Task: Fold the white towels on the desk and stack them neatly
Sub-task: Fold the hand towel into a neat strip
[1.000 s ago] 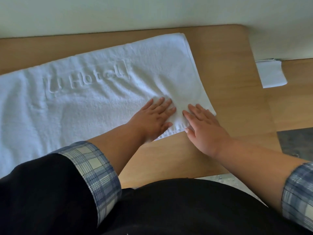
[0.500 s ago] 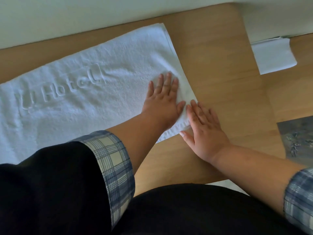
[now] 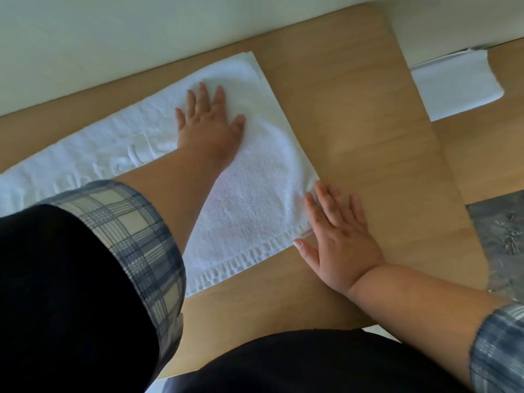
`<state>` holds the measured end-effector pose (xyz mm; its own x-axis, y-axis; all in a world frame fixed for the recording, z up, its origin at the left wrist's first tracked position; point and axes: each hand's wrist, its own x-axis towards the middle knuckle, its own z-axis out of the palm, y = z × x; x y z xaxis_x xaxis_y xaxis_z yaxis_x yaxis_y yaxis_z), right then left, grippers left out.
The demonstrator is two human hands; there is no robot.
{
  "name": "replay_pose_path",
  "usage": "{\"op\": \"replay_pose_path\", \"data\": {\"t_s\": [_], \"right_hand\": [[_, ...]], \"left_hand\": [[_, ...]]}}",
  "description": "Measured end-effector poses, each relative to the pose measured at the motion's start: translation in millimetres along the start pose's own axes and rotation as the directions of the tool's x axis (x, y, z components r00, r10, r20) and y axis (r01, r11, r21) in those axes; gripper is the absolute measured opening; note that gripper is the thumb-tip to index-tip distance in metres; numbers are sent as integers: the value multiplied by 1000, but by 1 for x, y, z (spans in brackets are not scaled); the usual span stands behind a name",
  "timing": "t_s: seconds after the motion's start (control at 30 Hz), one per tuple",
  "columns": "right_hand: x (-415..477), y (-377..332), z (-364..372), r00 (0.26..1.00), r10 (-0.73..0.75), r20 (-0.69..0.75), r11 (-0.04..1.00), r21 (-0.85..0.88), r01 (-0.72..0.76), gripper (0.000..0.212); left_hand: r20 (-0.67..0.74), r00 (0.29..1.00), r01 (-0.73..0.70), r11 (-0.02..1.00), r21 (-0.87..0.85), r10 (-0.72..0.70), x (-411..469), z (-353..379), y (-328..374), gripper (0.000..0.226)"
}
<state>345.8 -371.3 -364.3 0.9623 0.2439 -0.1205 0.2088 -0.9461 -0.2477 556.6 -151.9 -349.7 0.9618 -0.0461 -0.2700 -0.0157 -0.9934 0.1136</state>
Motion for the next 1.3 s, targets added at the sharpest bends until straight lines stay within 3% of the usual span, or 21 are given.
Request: {"op": "replay_pose_path", "data": {"t_s": [0.23, 0.3, 0.37, 0.43, 0.53, 0.63, 0.73, 0.9, 1.07, 1.3], "right_hand": [[6, -4, -7, 986, 165, 1, 966, 202, -162, 69], [12, -6, -13, 964, 264, -5, 901, 358, -245, 66], [18, -7, -21, 933, 359, -33, 815, 498, -296, 62], [25, -10, -28, 923, 376, -84, 805, 524, -280, 57], [42, -26, -38, 960, 258, -111, 889, 415, -191, 61], [63, -57, -39, 999, 44, 18, 966, 254, -47, 66], [75, -88, -33, 989, -71, 131, 985, 165, 49, 69], [94, -140, -17, 971, -102, 217, 994, 72, 88, 72], [104, -219, 9, 953, -214, 213, 977, 35, 211, 69], [98, -364, 42, 885, -384, 261, 923, 74, 378, 64]], "left_hand": [[52, 954, -300, 948, 110, 296, -47, 27, 68, 73], [115, 898, -436, 894, 105, 425, -72, 33, 81, 68], [176, 795, -592, 806, 13, 581, -96, 34, 87, 65], [159, 766, -614, 783, -102, 622, -117, 32, 78, 65], [127, 889, -435, 898, -67, 440, -133, 28, 43, 63], [175, 947, -277, 961, 17, 270, -140, 22, -9, 70], [177, 967, -196, 979, 49, 184, -154, 18, -55, 72], [112, 993, -46, 999, 27, 42, -176, 19, -133, 70], [36, 991, 133, 991, -27, -132, -198, 29, -220, 72], [2, 976, 218, 973, -78, -219, -264, 41, -329, 74]]}}
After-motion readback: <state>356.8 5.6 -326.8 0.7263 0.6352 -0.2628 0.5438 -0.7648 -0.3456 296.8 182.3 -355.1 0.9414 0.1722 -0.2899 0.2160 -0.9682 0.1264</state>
